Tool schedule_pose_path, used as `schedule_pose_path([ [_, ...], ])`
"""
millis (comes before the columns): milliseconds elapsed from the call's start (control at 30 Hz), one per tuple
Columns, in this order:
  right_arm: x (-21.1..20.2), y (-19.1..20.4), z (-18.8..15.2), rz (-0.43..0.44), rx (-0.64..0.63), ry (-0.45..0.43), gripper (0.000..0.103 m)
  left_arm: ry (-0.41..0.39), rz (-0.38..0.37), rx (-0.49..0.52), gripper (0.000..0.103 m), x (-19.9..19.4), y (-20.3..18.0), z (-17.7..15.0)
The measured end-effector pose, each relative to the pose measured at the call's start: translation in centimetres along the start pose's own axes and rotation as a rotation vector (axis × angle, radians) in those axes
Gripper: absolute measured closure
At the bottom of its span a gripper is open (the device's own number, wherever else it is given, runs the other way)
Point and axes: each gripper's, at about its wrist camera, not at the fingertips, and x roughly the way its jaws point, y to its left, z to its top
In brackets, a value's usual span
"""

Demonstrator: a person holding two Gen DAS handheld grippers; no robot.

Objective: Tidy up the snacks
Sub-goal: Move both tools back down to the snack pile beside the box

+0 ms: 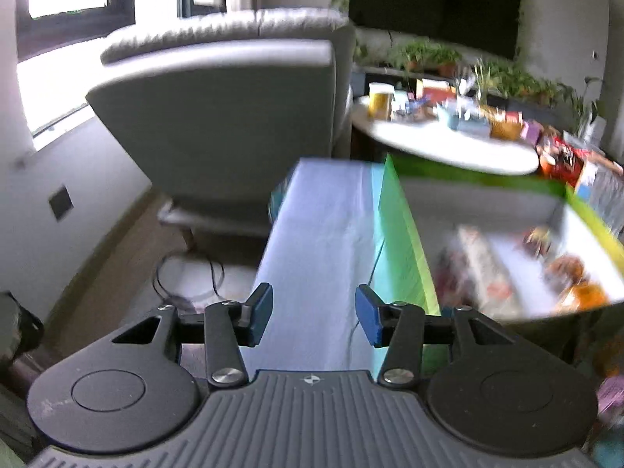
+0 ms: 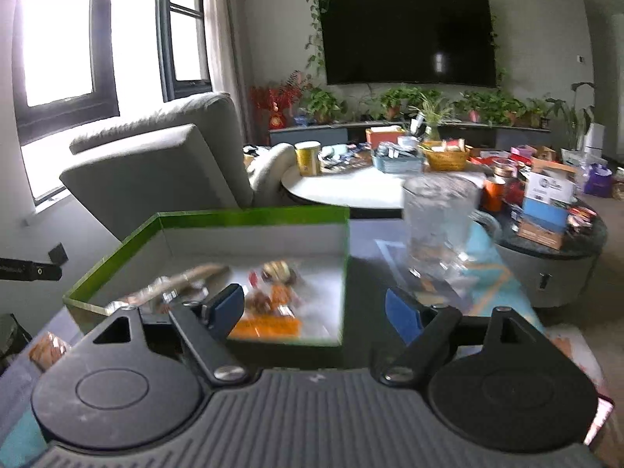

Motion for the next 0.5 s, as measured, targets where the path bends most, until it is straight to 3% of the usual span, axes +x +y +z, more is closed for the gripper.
schedule_pose_path([
  [167,-1.4,-1.3,-2.0,-0.047,0.038,0.067,0.042,0.112,-0.083,-0.057,0.059,2.8,1.6,-2.1],
  [433,-1.7,-1.4,-4.4,-0.079,0.073,0.150,0.042,0.120,-0.107,-0.066,0.058,-0.5,1.9,-4.6],
  [500,-1.7,-0.9,-4.7,-0.064,0.075,0.157,0.042,0.132,-0.103,-0.115,0.058,-2.2,2.2,-5.4],
])
